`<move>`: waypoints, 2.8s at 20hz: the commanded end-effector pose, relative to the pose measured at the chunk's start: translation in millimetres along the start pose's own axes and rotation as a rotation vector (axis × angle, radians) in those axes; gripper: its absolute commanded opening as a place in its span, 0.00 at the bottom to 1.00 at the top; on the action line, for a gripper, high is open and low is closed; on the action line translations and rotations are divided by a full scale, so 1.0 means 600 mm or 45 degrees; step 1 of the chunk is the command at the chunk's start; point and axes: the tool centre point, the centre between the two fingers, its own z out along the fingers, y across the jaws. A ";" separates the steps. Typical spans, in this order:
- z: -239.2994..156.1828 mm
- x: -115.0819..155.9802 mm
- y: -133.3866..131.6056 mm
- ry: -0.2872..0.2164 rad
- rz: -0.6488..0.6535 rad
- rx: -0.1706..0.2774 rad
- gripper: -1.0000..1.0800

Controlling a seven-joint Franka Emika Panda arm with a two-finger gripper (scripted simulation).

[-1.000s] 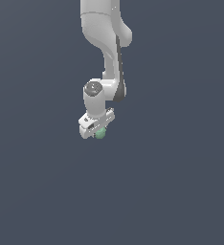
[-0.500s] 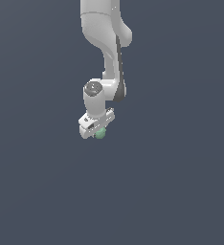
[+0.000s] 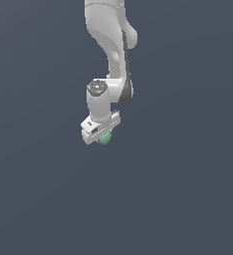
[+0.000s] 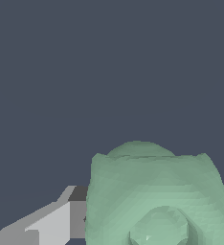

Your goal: Pick up the object and move it to a goal position.

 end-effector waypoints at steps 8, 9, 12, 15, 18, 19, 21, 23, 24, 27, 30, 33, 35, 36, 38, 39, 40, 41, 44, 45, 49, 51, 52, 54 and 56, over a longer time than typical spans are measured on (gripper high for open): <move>-0.109 0.058 0.021 0.001 -0.001 0.000 0.00; -0.124 0.066 0.024 0.001 -0.001 0.000 0.00; -0.168 0.090 0.033 0.001 -0.001 0.000 0.00; -0.213 0.114 0.043 0.001 -0.001 0.000 0.00; -0.256 0.137 0.052 0.001 -0.001 0.000 0.00; -0.270 0.145 0.055 0.001 -0.001 0.000 0.00; -0.295 0.159 0.061 0.001 -0.001 0.000 0.00; -0.319 0.172 0.066 0.001 -0.001 0.000 0.00; -0.331 0.179 0.069 0.001 -0.001 0.000 0.00; -0.363 0.197 0.077 0.001 -0.001 0.001 0.00; -0.392 0.214 0.084 0.001 -0.001 0.001 0.00; -0.419 0.229 0.091 0.001 -0.001 0.001 0.00; -0.435 0.239 0.095 0.001 -0.001 0.001 0.00; -0.443 0.244 0.097 0.001 -0.001 0.001 0.00; -0.458 0.252 0.101 0.001 -0.001 0.001 0.00; -0.466 0.257 0.103 0.001 -0.001 0.001 0.00; -0.472 0.261 0.105 0.001 -0.001 0.001 0.00; -0.479 0.265 0.107 0.001 0.000 0.001 0.00; -0.495 0.275 0.112 0.001 0.000 0.001 0.00; -0.500 0.277 0.113 0.001 0.000 0.001 0.00; -0.514 0.286 0.118 0.001 0.000 0.001 0.00; -0.519 0.289 0.119 0.001 0.000 0.001 0.00; -0.521 0.291 0.120 0.001 0.000 0.001 0.00; -0.525 0.293 0.121 0.001 0.000 0.001 0.00; -0.527 0.294 0.122 0.001 0.000 0.001 0.00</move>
